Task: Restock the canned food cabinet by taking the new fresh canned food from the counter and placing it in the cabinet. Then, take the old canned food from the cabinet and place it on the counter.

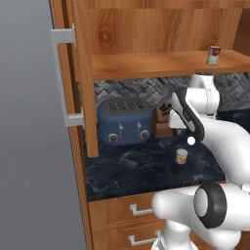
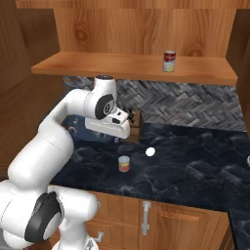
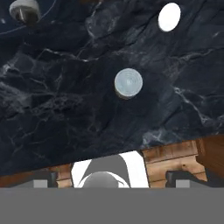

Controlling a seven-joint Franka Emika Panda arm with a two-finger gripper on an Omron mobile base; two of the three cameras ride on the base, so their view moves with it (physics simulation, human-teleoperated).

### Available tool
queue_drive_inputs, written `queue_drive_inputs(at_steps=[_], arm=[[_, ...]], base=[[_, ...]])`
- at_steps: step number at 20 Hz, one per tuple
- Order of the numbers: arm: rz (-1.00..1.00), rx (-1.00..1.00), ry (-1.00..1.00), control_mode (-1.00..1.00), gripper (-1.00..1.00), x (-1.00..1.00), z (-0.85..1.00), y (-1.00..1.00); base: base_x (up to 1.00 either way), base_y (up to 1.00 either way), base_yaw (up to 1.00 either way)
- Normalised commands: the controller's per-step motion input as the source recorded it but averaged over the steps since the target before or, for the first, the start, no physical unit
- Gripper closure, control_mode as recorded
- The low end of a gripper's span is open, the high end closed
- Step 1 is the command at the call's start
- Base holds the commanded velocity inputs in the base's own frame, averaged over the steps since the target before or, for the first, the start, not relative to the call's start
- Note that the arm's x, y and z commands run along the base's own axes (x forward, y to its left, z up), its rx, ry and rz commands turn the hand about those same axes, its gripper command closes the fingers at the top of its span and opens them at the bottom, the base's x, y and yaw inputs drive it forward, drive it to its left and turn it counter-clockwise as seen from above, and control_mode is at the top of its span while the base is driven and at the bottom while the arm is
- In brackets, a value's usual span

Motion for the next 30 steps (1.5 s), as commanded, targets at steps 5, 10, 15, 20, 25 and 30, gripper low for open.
queue_drive_inputs(at_steps=[5,10,15,20,25,30], arm=[[-0.21,0.0,0.27,-1.0,-1.0,0.23,-0.77,-0.52],[-0.05,0.0,0.07,-1.0,-1.0,0.19,-0.58,-0.1],[0.0,0.0,0.0,-1.0,-1.0,0.08,-0.55,0.0],[0.0,0.0,-0.02,-1.0,-1.0,0.11,-0.52,0.0],[0.0,-0.02,-0.05,-1.0,-1.0,0.24,-0.36,0.0],[0.0,-0.04,-0.07,-1.0,-1.0,0.24,-0.27,0.0]], base=[[0.0,0.0,0.0],[0.0,0.0,0.0],[0.0,0.0,0.0],[0.0,0.0,0.0],[0.0,0.0,0.0],[0.0,0.0,0.0]])
